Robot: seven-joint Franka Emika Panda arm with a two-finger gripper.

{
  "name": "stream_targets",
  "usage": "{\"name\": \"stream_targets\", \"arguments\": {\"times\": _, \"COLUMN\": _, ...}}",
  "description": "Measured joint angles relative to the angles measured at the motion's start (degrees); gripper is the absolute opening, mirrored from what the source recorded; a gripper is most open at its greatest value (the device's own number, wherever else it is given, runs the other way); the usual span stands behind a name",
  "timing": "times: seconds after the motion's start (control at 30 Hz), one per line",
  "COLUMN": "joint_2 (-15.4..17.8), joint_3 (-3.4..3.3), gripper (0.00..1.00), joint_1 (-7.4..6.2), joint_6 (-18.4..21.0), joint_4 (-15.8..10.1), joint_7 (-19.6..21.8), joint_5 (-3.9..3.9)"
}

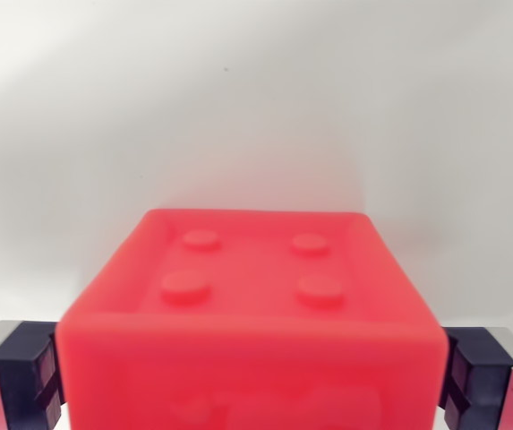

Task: Destack cube

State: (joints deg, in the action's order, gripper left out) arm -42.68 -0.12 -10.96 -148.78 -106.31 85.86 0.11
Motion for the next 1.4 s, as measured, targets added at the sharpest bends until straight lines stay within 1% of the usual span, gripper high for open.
{"name": "stream_targets", "arguments": {"times": 0.37, "joint_2": 0.0, "joint_3": 0.00, "gripper": 1.00, "joint_1": 0.00, "joint_6": 0.0, "joint_4": 0.0, "joint_7": 0.0, "joint_5": 0.00}}
{"name": "stream_targets", "arguments": {"times": 0.57, "joint_2": 0.8, "joint_3": 0.00, "gripper": 1.00, "joint_1": 0.00, "joint_6": 0.4, "joint_4": -0.2, "joint_7": 0.0, "joint_5": 0.00}}
{"name": "stream_targets", "arguments": {"times": 1.03, "joint_2": 5.0, "joint_3": 0.00, "gripper": 1.00, "joint_1": 0.00, "joint_6": 3.2, "joint_4": -1.5, "joint_7": 0.0, "joint_5": 0.00}}
{"name": "stream_targets", "arguments": {"times": 1.4, "joint_2": 9.5, "joint_3": 0.00, "gripper": 1.00, "joint_1": 0.00, "joint_6": 6.9, "joint_4": -2.3, "joint_7": 0.0, "joint_5": 0.00}}
